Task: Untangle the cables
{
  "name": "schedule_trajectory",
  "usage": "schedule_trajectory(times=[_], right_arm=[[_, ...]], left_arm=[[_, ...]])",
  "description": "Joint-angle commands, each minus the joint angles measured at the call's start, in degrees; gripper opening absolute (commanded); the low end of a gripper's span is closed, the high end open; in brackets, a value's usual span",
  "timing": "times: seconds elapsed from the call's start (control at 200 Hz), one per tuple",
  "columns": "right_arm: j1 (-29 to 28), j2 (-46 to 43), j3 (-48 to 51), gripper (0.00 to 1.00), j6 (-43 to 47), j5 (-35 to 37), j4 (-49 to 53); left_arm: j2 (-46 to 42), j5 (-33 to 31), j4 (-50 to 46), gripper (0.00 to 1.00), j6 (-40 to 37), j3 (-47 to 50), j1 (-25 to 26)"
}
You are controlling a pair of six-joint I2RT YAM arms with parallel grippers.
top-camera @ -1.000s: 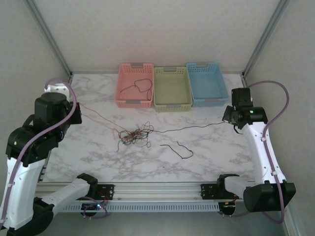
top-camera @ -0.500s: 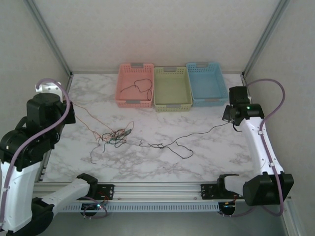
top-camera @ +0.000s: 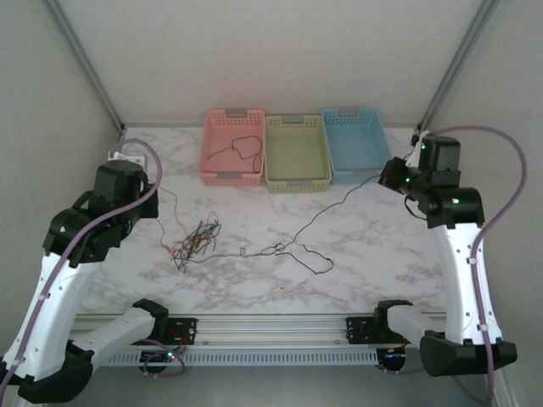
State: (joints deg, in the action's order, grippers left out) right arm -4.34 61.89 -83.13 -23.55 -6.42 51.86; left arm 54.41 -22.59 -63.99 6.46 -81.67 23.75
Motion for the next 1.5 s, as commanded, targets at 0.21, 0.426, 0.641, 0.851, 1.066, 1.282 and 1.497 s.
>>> schedule_trajectory(times=[0.21, 0.426, 0.641, 0.851, 1.066, 1.282, 1.497], right_arm=[[-0.12, -1.29, -6.50, 0.00, -7.91, -22.52, -4.66], [-0.09, -0.69, -9.22, 0.00, -8.25, -21.96, -4.68], [-0.12, 0.36, -11.17, 0.00, -9.99, -20.24, -4.10], [-0.08, 1.51, -14.04, 0.00, -11.27, -18.78, -4.80], [-0.12, 3.06, -15.30, 0.00, -10.94, -17.60, -4.29], [-0.12, 2.92, -15.36, 0.00, -10.11, -16.96, -3.66], [-0.14, 2.73, -14.52, 0.00, -9.58, -16.57, -3.48]], left_arm=[[3.04, 23.87, 10.56, 0.06, 5.75, 8.96, -0.54], [7.71, 36.43, 18.31, 0.19, 9.48, 15.57, 0.12], [10.11, 37.38, 19.20, 0.51, 8.08, 15.11, 3.98], [14.62, 37.71, 21.93, 0.61, 6.53, 13.82, 14.23], [19.73, 43.33, 33.53, 0.64, 9.34, 20.58, 18.01], [27.75, 42.54, 37.45, 0.62, 11.62, 21.93, 22.31], [27.74, 44.09, 40.52, 0.61, 13.31, 27.50, 22.96]])
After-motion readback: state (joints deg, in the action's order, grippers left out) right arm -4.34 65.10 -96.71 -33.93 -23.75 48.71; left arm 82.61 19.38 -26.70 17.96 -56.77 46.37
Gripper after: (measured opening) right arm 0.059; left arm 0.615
